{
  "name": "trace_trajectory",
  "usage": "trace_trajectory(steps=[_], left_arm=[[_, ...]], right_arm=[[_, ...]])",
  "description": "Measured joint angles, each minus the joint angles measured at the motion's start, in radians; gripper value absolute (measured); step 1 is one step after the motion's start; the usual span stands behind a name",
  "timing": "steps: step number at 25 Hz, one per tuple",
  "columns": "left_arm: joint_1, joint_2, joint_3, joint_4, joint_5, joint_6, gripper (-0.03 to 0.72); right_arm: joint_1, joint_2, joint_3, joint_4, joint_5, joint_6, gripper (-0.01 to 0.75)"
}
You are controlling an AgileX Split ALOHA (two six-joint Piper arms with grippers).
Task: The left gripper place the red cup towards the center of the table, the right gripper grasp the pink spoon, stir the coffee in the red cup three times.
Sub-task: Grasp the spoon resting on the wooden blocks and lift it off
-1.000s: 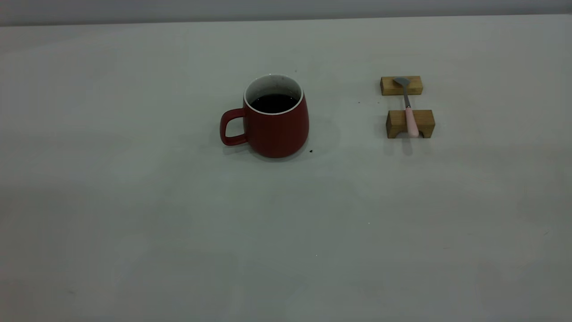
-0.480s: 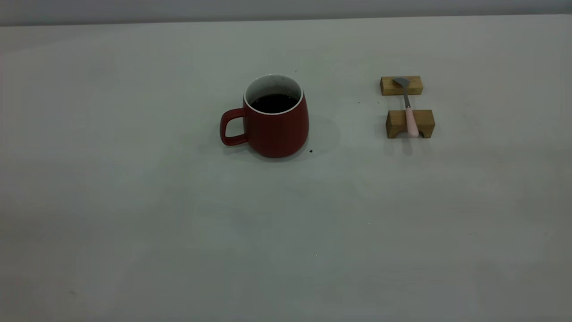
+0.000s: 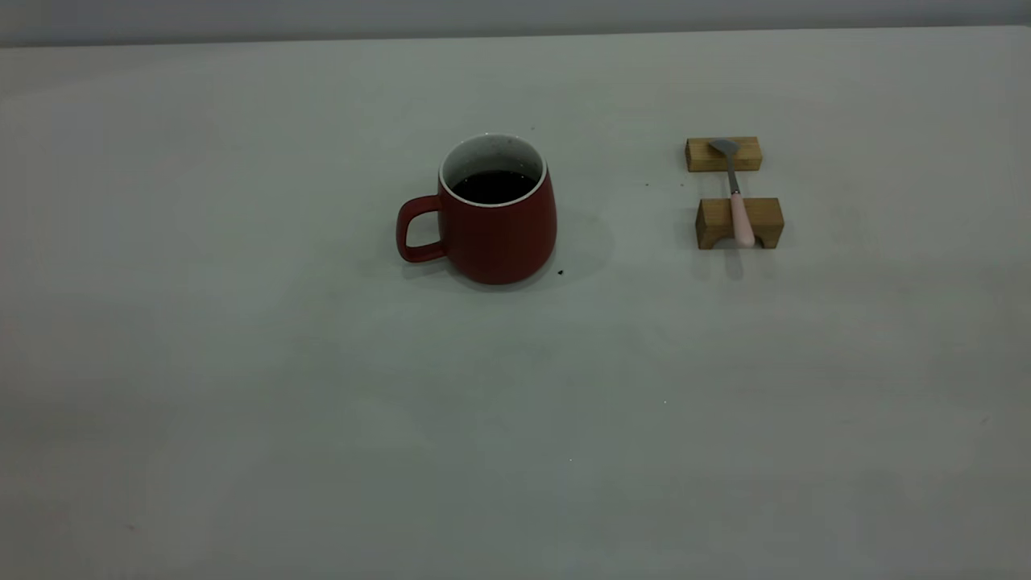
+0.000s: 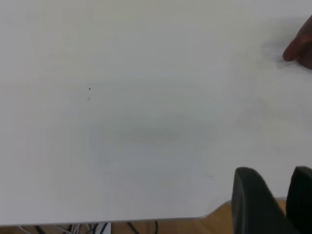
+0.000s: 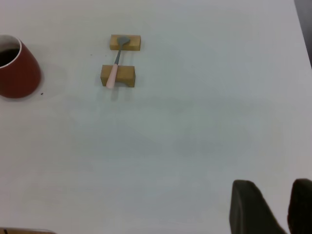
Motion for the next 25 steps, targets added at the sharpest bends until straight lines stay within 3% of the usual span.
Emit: trace_trajectory(steps=[12,15,23,25], left_arm=[[0.0,0.0,0.0,0.0,0.0,0.0,0.245],[0.0,0.0,0.0,0.0,0.0,0.0,0.245],[0.0,0.0,0.0,0.0,0.0,0.0,0.245],[0.0,0.0,0.0,0.0,0.0,0.0,0.245]], right_arm=[[0.0,0.007,-0.006,0.041,0.0,0.006,0.239],[0.0,0.104,-0.066,0.041,-0.004,0.035,0.272],[0.0,0.71,-0.206,0.038,-0.25,0.039,0.578],[0.0,0.868,-0.235,0.034,-0.301,0.039,0.624]])
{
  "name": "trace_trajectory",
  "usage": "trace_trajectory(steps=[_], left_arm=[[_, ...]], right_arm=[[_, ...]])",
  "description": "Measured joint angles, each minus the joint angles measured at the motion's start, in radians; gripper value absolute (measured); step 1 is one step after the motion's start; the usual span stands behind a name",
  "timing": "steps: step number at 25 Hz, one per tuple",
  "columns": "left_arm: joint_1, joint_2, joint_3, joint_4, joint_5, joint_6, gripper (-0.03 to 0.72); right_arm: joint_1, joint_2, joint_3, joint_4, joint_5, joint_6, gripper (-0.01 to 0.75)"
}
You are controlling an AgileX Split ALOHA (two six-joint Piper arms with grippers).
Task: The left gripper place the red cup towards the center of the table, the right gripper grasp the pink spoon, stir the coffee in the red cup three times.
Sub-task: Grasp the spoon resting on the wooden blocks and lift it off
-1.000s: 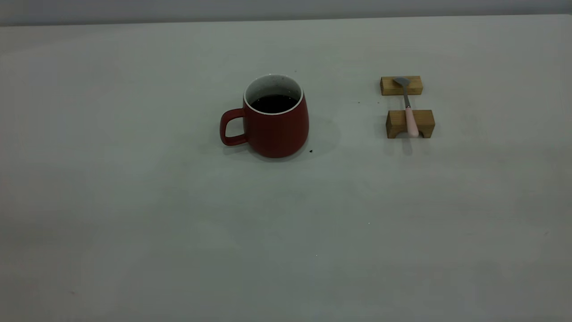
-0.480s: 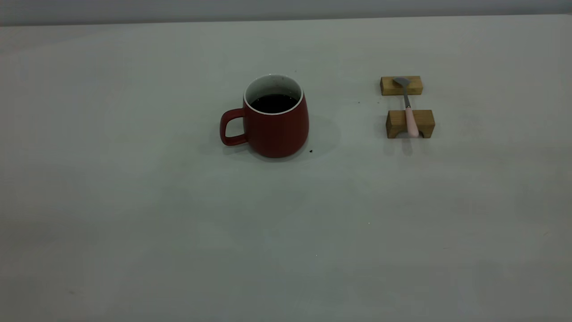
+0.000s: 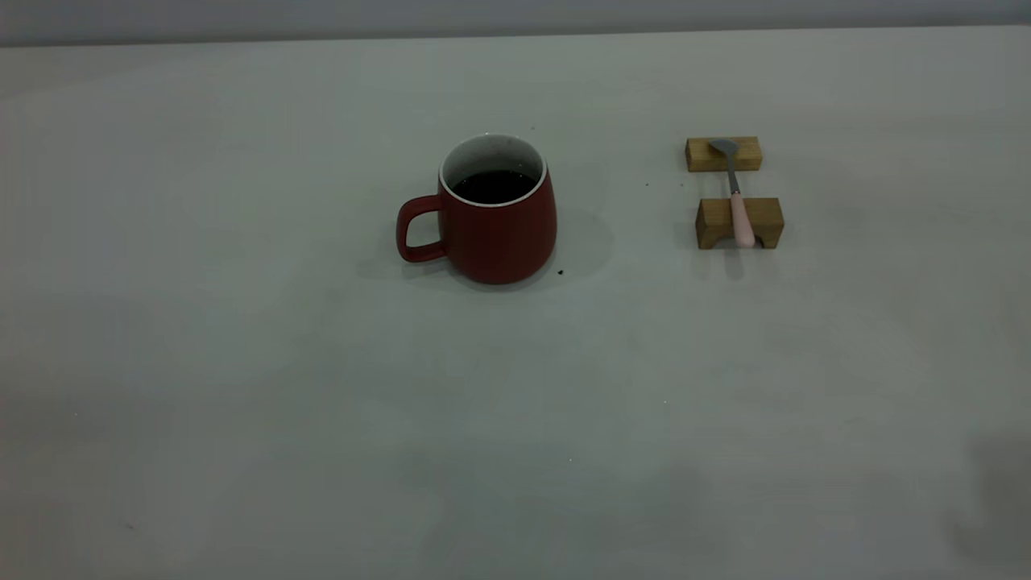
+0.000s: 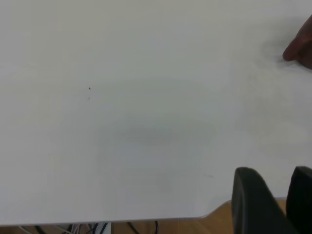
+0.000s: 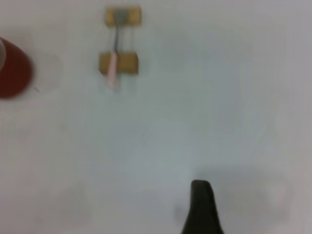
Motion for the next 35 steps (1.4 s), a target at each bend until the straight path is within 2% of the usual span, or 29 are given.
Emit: trace_trajectory(steps=[2,7,15,26,35], left_arm=[[0.0,0.0,0.0,0.0,0.0,0.0,0.245],[0.0,0.0,0.0,0.0,0.0,0.0,0.245],[0.0,0.0,0.0,0.0,0.0,0.001,0.245],[0.0,0.0,0.0,0.0,0.0,0.001,0.245],[0.0,0.0,0.0,0.0,0.0,0.001,0.245]], right_arm=[[0.013,0.173,-0.035,0.004,-0.04,-0.008,0.639],[0.108,0.558,-0.17,0.011,-0.12,-0.015,0.646],[0.244,1.025,-0.453,0.013,-0.147,-0.032,0.647],[0.315,1.345,-0.709,0.05,-0.131,-0.036,0.632],[0.318,1.447,-0.793,0.062,-0.127,-0.036,0.618]])
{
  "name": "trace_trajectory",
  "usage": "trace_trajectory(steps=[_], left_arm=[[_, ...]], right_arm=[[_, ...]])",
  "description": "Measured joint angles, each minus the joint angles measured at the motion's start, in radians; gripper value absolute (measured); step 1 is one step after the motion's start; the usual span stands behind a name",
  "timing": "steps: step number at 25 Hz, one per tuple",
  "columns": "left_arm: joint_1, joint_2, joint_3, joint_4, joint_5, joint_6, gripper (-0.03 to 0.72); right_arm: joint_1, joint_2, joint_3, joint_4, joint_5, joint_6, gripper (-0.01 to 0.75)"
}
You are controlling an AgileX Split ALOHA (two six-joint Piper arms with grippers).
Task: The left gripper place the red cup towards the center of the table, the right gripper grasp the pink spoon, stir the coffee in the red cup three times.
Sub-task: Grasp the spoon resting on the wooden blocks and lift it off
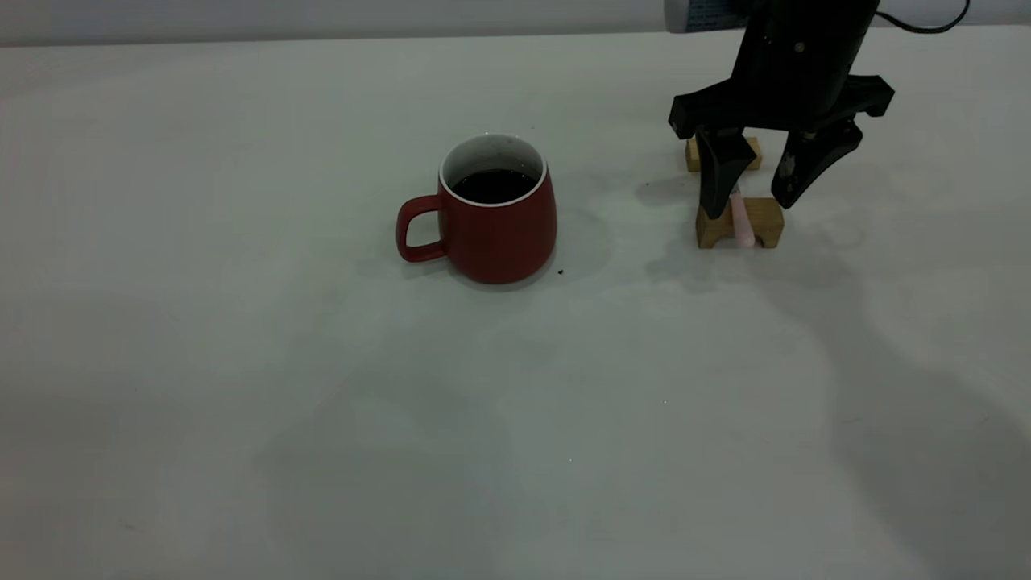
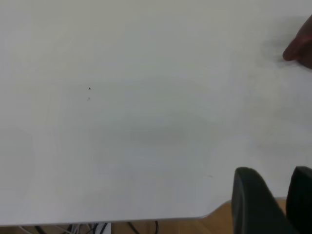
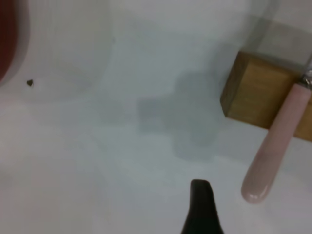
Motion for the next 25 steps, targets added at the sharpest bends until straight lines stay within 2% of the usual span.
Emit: trace_trajectory(steps=[9,14,17,25], left_arm=[[0.0,0.0,0.0,0.0,0.0,-0.001,0.245],[0.0,0.0,0.0,0.0,0.0,-0.001,0.245],[0.0,0.0,0.0,0.0,0.0,-0.001,0.245],[0.0,0.0,0.0,0.0,0.0,-0.001,0.245]], right_arm=[[0.0,0.053,-0.002,0.0,-0.035,0.019,0.608],[0.0,0.058,-0.002,-0.013,-0.05,0.041,0.574],[0.0,0.058,-0.002,-0.048,-0.052,0.084,0.533],[0.0,0.058,-0.002,-0.071,-0.051,0.123,0.352]])
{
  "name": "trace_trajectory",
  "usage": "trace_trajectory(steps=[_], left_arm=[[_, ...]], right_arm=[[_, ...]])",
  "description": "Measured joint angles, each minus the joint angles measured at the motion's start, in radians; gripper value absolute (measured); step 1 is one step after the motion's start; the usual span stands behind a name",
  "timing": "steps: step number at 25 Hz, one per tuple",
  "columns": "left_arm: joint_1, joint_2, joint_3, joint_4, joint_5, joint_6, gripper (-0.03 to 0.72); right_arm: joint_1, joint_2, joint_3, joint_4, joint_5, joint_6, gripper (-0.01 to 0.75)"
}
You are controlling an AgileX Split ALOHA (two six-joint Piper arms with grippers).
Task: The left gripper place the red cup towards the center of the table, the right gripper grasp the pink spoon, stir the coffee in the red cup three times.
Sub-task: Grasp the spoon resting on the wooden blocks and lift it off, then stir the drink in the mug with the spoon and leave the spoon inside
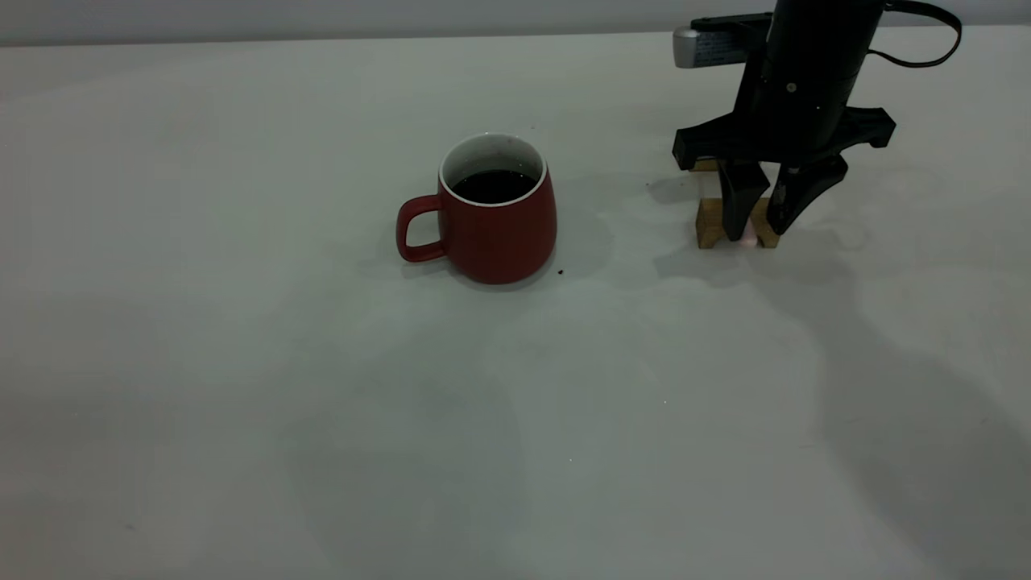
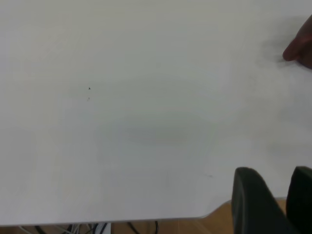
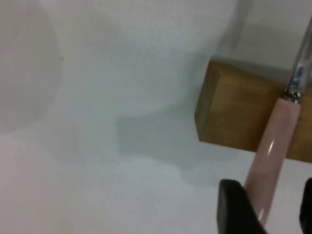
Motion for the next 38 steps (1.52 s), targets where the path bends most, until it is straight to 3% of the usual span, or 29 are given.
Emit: trace_trajectory(steps=[11,18,20,24,25,32,38], left_arm=[[0.0,0.0,0.0,0.0,0.0,0.0,0.245],[0.0,0.0,0.0,0.0,0.0,0.001,0.245],[0.0,0.0,0.0,0.0,0.0,0.001,0.245],[0.0,0.0,0.0,0.0,0.0,0.001,0.245],[0.0,0.0,0.0,0.0,0.0,0.001,0.245],[0.0,0.0,0.0,0.0,0.0,0.001,0.245],[0.0,0.0,0.0,0.0,0.0,0.001,0.245]], right_arm=[[0.0,0.01,0.0,-0.001,0.0,0.001,0.332],[0.0,0.02,0.0,0.001,-0.003,0.001,0.415],[0.0,0.02,0.0,0.001,-0.004,0.001,0.376],[0.0,0.02,0.0,-0.013,-0.004,0.002,0.161],[0.0,0.019,0.0,-0.017,-0.001,0.002,0.142],[0.0,-0.112,0.001,-0.001,0.107,0.002,0.149],[0.0,-0.295,0.001,0.331,0.194,0.002,0.149]])
